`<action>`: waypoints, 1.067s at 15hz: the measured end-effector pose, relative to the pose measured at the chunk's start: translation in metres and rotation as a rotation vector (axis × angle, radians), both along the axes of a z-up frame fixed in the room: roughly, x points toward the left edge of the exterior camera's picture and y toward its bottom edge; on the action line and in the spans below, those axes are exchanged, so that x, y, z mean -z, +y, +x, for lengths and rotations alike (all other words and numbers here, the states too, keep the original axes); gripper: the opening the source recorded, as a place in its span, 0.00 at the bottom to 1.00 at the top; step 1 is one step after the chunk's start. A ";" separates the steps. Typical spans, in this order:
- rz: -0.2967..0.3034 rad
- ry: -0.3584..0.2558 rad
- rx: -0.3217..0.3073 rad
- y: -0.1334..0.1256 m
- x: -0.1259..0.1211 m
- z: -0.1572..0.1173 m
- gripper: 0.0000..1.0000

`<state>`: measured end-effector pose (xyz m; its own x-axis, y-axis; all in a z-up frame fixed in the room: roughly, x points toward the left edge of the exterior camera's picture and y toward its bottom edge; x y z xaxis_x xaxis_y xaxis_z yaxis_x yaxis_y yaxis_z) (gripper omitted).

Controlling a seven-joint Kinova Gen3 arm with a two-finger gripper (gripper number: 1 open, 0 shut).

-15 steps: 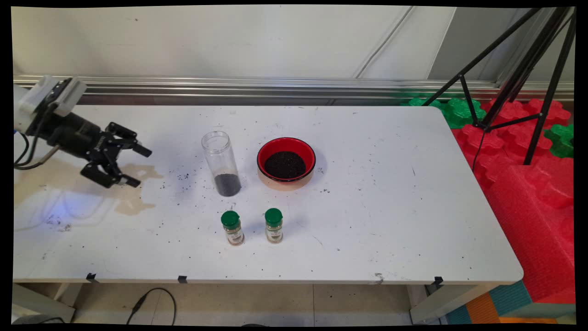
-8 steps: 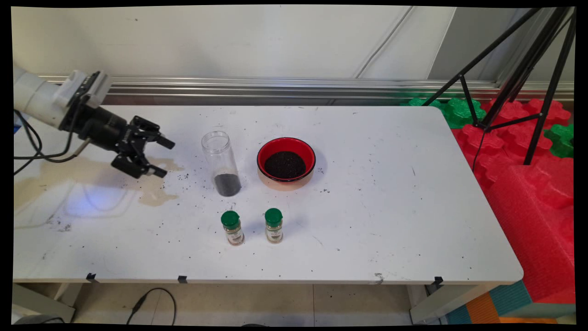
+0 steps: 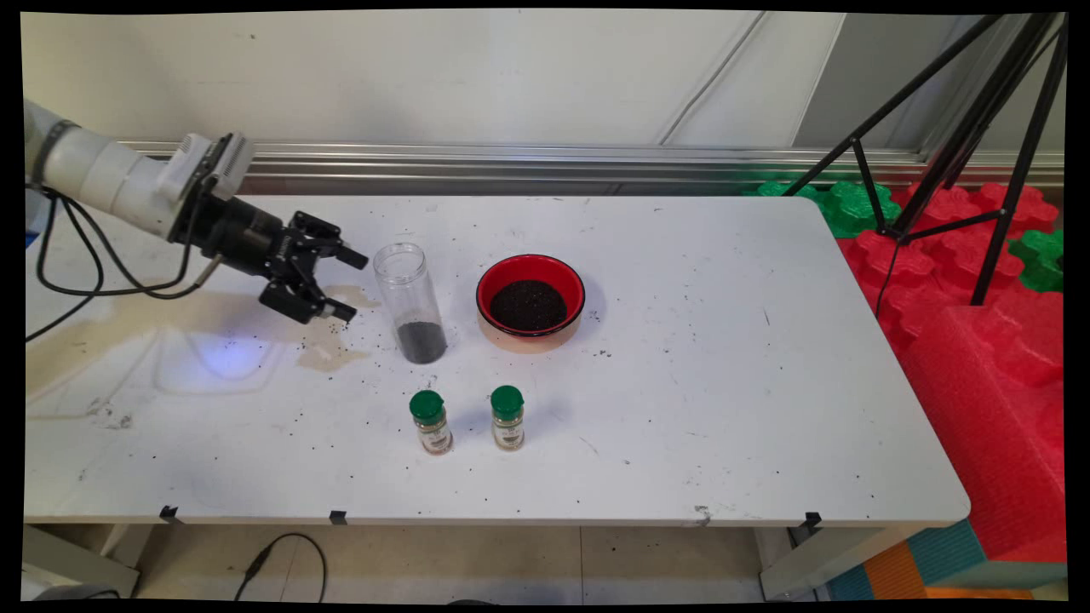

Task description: Pick up the black seasoning powder from the table

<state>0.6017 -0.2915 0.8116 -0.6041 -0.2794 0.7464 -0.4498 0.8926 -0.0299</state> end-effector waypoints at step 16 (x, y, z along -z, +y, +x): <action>-0.073 0.117 0.079 -0.030 0.045 -0.031 1.00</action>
<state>0.5710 -0.3217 0.7663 -0.5296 -0.1769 0.8296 -0.3828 0.9226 -0.0477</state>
